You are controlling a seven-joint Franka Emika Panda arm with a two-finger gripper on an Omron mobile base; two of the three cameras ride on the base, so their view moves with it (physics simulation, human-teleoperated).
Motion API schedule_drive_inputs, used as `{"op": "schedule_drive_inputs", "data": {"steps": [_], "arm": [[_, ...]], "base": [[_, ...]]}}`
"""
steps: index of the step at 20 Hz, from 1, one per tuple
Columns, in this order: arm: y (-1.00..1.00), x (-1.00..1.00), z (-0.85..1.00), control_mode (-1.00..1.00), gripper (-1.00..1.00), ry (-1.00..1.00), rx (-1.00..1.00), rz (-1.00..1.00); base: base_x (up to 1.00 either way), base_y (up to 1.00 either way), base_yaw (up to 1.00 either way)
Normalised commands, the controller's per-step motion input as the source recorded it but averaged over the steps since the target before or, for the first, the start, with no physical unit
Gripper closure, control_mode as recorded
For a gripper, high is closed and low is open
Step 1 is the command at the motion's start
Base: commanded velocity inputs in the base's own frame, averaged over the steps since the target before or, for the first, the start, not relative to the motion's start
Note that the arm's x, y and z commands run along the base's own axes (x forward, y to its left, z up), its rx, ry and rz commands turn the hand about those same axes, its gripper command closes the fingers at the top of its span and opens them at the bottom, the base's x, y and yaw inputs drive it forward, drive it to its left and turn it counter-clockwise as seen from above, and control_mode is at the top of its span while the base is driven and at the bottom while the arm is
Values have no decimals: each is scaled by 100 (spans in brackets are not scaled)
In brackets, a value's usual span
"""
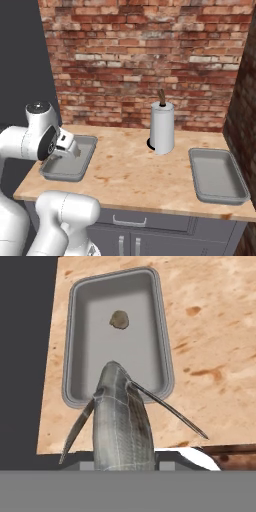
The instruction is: Place one garlic and one fish in each tupperware on the nearby counter, to pack two identical lunches.
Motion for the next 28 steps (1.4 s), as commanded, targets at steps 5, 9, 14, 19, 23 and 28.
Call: {"op": "schedule_drive_inputs", "data": {"steps": [5,9,14,19,23,28], "arm": [[19,46,-39,-100,100,0,0,0],[16,40,-31,-100,100,0,0,0],[3,39,-33,-100,100,0,0,0],[0,35,-33,-100,100,0,0,0],[0,42,-29,-100,100,0,0,0],[4,46,-27,-100,100,0,0,0]], "base": [[0,0,0],[0,0,0],[0,0,0],[0,0,0],[0,0,0],[0,0,0]]}}
